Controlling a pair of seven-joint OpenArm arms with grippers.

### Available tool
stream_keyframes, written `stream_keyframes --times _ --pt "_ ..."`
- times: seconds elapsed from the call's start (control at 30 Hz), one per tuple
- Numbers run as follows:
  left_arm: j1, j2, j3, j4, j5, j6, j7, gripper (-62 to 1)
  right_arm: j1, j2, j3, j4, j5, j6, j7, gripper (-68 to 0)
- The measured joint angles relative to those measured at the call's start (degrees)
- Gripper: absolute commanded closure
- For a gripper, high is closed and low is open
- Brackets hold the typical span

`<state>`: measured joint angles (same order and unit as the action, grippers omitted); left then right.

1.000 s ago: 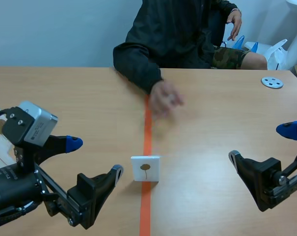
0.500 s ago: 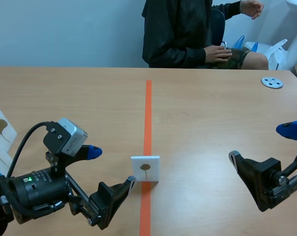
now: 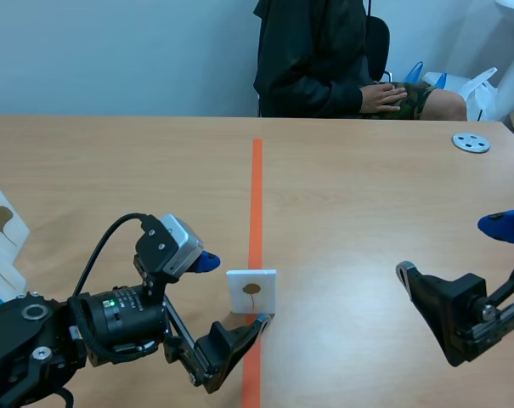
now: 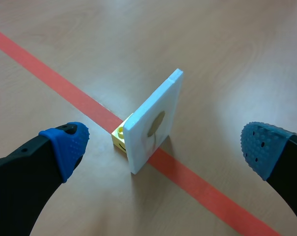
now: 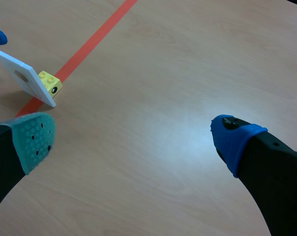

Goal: Sort the leaf by its shape. The table is split by an orange tape line. A compound leaf with several leaflets goes to the left side, a simple leaf with one blade goes to the right side. Return to the home posture when a red brick is placed on the table.

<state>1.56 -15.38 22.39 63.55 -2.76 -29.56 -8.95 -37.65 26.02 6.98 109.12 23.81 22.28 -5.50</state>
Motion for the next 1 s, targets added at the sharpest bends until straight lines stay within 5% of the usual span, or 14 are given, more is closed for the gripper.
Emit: stream_keyframes --times 0.37,0.8,1.0 --pt "-4.59 0.00 3.28 -7.61 0.00 0.59 -3.13 -62.3 0.00 0.00 0.00 0.00 0.00 -0.02 0.00 -67.9" --pt "-4.42 2.16 4.74 -7.56 0.15 0.74 -3.54 -43.5 0.00 0.00 0.00 0.00 0.00 -0.02 0.00 -67.9" --pt "-4.44 4.17 4.74 -7.54 0.15 4.90 -3.56 -32.3 0.00 0.00 0.00 0.00 0.00 -0.02 0.00 -67.9"
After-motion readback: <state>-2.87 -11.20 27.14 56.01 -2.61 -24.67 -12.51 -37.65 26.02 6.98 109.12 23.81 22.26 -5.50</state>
